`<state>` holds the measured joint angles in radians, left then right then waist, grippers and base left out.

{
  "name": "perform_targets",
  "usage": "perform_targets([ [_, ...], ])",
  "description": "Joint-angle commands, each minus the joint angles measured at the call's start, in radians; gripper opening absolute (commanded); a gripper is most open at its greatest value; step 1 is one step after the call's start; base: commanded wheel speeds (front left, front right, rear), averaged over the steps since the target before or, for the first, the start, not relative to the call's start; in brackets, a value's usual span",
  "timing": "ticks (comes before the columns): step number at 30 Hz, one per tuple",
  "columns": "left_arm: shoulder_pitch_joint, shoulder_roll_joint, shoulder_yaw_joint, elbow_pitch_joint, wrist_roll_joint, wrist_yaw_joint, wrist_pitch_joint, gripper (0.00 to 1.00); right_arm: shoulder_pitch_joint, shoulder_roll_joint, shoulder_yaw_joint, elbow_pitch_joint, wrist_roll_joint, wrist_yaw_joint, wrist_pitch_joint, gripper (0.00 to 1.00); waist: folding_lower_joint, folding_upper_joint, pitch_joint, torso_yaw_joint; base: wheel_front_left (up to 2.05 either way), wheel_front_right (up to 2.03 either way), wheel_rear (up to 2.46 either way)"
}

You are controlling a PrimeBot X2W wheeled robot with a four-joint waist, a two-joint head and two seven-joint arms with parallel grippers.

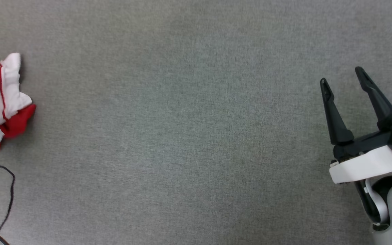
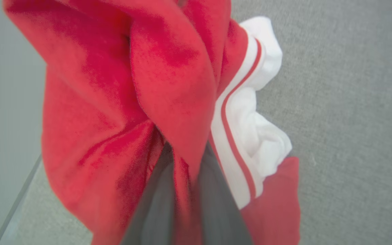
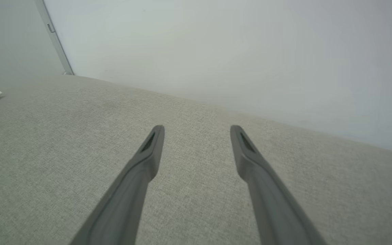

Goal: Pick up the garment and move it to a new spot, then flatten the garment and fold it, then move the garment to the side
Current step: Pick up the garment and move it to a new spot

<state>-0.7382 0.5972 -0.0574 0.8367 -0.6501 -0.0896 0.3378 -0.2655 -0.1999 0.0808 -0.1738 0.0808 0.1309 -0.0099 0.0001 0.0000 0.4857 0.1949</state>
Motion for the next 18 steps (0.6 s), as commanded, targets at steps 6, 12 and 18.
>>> perform_targets([
  [6, -0.034, 0.012, 0.006, -0.049, 0.070, 0.052, -0.239, 0.00, 0.040, 0.041, -0.005, 0.041, 0.007, 0.000, -0.027, 1.00, -0.0001, 0.0000, -0.144, 0.005, 0.00, 0.00, 0.00],
  [12, -0.019, 0.007, -0.005, -0.104, 0.118, 0.071, -0.421, 0.00, 0.086, 0.080, -0.018, 0.069, 0.008, 0.000, -0.045, 1.00, -0.0001, 0.0000, -0.253, -0.015, 0.00, 0.00, 0.00],
  [18, 0.017, -0.052, -0.035, -0.186, 0.141, 0.082, -0.520, 0.00, 0.137, 0.107, -0.040, 0.080, 0.001, 0.000, -0.045, 1.00, -0.0001, 0.0000, -0.334, -0.054, 0.00, 0.00, 0.00],
])
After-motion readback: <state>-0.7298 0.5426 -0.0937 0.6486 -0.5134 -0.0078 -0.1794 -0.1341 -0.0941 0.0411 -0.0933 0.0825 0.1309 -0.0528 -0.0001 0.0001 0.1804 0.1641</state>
